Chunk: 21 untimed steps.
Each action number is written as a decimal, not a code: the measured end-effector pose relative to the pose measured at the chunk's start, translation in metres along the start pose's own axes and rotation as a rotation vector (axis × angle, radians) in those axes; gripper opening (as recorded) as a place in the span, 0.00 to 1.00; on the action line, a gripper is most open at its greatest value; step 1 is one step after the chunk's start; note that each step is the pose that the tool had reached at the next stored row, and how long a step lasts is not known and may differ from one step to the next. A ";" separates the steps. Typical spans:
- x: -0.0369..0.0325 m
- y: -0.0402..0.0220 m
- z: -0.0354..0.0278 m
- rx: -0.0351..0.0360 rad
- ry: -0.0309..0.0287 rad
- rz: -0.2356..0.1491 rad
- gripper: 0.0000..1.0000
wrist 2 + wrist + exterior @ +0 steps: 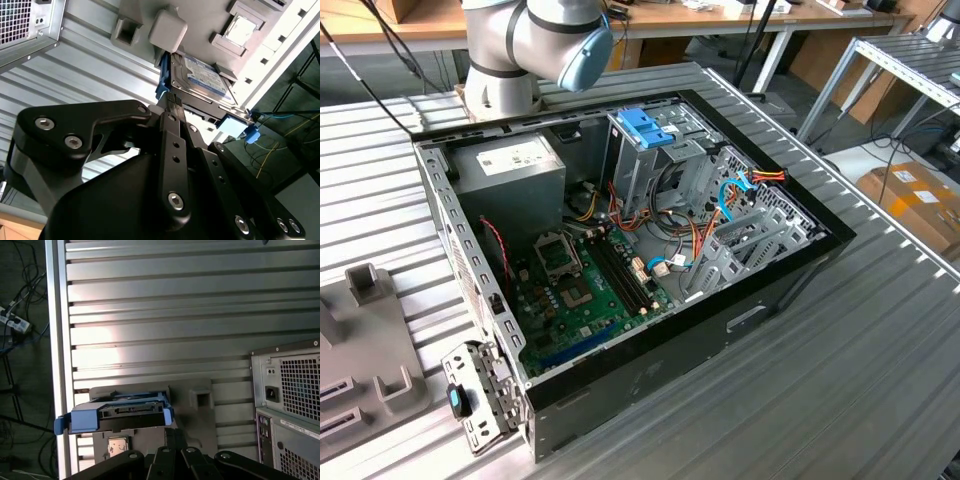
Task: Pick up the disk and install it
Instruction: 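Reach for the disk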
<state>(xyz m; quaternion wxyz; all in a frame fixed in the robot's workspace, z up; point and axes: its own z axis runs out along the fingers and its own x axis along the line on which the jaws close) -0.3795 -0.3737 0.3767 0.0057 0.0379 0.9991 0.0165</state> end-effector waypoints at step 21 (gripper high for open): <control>0.0177 -0.0013 0.0003 0.0000 0.0000 0.000 0.11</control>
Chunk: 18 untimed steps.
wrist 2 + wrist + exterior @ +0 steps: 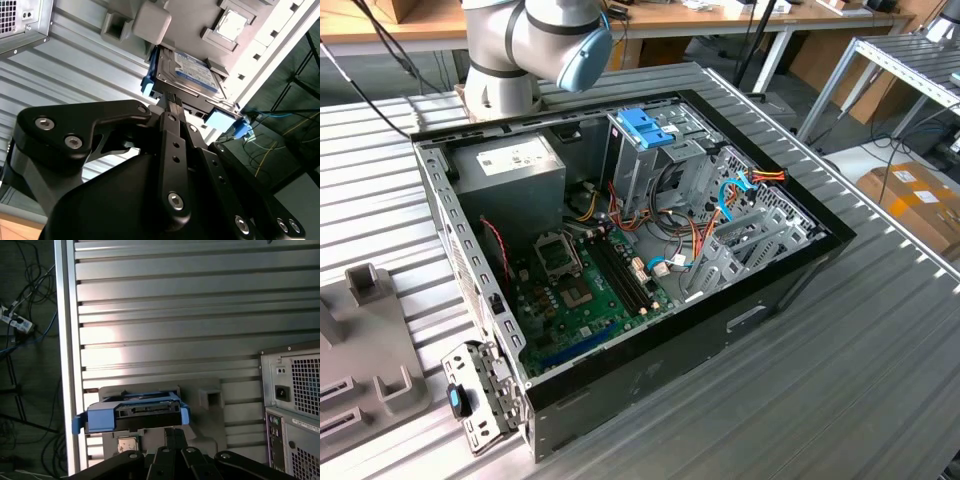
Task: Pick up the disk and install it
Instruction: 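Reach for the disk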
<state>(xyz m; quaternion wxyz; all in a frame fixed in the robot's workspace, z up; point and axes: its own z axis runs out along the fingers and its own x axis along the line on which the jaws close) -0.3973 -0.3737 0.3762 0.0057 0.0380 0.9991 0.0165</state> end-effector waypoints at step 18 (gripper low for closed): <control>0.0047 0.0007 0.0047 0.0004 0.0000 0.000 0.11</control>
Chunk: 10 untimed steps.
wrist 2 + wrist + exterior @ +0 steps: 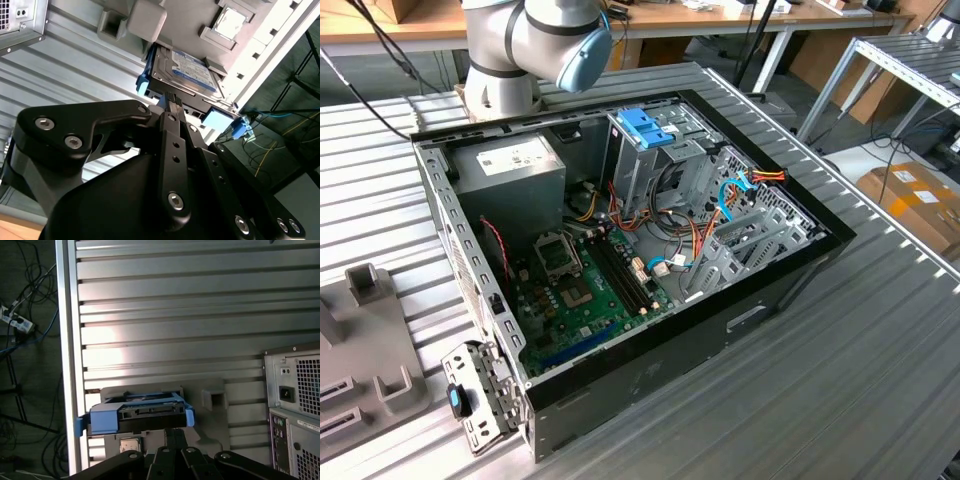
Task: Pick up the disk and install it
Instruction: 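Reach for the disk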
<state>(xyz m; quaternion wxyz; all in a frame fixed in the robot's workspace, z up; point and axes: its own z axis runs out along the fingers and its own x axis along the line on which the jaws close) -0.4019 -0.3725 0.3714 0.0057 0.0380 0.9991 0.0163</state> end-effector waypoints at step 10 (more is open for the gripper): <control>0.0100 0.0003 0.0024 0.0003 0.0001 0.000 0.11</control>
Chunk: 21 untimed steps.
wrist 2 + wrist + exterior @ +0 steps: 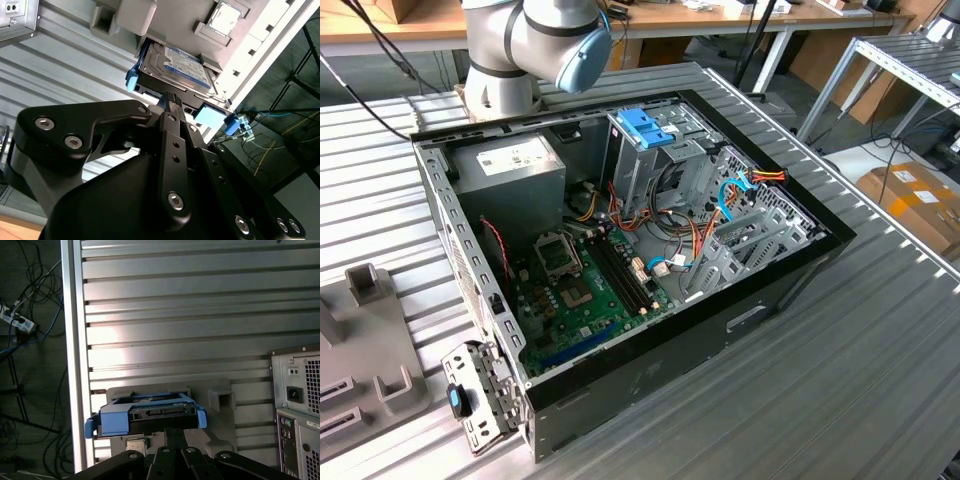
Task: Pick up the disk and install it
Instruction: 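Reach for the disk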
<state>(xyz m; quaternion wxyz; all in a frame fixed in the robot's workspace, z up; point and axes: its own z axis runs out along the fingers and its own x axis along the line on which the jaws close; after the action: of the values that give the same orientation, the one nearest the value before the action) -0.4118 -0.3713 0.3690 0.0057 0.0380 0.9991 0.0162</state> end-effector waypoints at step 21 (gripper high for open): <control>0.0183 -0.0009 0.0042 0.0006 -0.0002 0.000 0.11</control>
<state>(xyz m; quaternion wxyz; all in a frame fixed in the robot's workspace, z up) -0.4301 -0.3706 0.3646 0.0058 0.0379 0.9991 0.0159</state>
